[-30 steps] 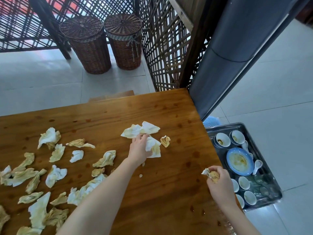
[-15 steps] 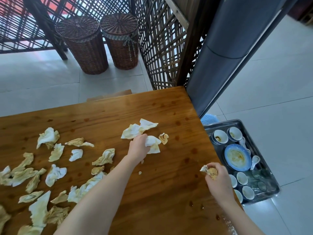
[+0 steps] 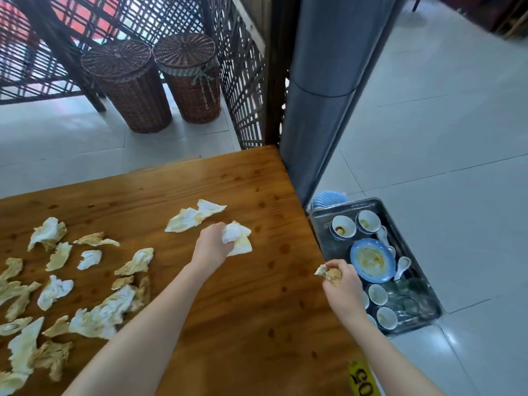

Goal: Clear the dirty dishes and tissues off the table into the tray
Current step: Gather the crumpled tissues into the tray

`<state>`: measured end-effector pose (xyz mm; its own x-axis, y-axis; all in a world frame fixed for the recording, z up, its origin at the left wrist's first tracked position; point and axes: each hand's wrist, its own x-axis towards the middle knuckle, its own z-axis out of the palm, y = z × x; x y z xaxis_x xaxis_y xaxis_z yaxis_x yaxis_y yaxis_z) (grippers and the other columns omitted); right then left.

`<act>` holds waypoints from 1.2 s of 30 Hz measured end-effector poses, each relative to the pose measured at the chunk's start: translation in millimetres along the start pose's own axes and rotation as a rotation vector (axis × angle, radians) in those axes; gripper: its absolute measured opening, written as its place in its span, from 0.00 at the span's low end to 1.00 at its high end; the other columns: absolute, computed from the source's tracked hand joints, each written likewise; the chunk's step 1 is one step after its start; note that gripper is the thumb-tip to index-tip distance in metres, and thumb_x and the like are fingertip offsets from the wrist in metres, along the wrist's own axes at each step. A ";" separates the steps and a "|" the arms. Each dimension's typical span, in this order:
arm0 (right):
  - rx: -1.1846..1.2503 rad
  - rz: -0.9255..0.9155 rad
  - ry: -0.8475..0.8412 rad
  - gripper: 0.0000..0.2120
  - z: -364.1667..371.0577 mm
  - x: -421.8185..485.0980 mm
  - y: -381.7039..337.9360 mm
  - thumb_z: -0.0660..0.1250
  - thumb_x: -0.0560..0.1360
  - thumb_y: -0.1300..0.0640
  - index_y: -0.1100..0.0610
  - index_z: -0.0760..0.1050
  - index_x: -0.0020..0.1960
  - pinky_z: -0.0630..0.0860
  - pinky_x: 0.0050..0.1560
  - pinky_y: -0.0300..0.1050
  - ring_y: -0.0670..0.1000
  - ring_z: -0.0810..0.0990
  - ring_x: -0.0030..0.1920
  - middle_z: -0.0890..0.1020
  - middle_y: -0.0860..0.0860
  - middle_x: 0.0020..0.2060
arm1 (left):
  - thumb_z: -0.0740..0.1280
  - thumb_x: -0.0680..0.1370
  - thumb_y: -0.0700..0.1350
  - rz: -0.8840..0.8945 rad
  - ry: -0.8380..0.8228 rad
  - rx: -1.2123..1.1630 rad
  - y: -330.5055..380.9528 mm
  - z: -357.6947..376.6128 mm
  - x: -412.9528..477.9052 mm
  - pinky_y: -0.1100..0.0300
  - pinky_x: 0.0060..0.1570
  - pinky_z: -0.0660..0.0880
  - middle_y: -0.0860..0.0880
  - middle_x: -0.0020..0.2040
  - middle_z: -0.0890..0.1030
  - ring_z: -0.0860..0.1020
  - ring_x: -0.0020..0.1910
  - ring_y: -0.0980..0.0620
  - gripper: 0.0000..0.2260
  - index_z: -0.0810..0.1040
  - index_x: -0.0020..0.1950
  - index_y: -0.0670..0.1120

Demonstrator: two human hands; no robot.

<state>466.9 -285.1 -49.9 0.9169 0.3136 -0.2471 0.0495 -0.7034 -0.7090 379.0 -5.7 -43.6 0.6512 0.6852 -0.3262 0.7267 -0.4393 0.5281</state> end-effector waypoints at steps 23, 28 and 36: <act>-0.062 0.104 -0.015 0.16 -152.5 156.0 153.4 0.66 0.69 0.69 0.52 0.70 0.50 0.65 0.46 0.40 0.49 0.70 0.46 0.70 0.50 0.47 | 0.70 0.72 0.41 0.229 -0.226 -0.154 257.2 229.7 -4.8 0.59 0.42 0.76 0.49 0.43 0.80 0.78 0.43 0.51 0.04 0.78 0.46 0.44; -0.118 0.107 -0.023 0.14 -157.1 183.7 171.0 0.66 0.71 0.68 0.56 0.73 0.55 0.67 0.48 0.41 0.50 0.70 0.48 0.73 0.53 0.50 | 0.70 0.72 0.39 0.272 -0.268 -0.118 275.0 265.7 3.3 0.50 0.48 0.77 0.45 0.46 0.79 0.77 0.46 0.45 0.06 0.78 0.48 0.41; -0.125 0.111 -0.052 0.14 -151.4 199.1 190.1 0.64 0.72 0.67 0.57 0.73 0.56 0.70 0.47 0.44 0.56 0.72 0.53 0.70 0.51 0.49 | 0.70 0.72 0.37 0.331 -0.330 -0.143 280.3 304.7 14.1 0.51 0.53 0.73 0.47 0.52 0.77 0.75 0.52 0.46 0.16 0.76 0.59 0.44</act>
<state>718.9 -453.1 -133.9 0.8977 0.2598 -0.3558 0.0006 -0.8084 -0.5887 658.5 -296.3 -139.1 0.8938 0.2912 -0.3411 0.4463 -0.5022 0.7407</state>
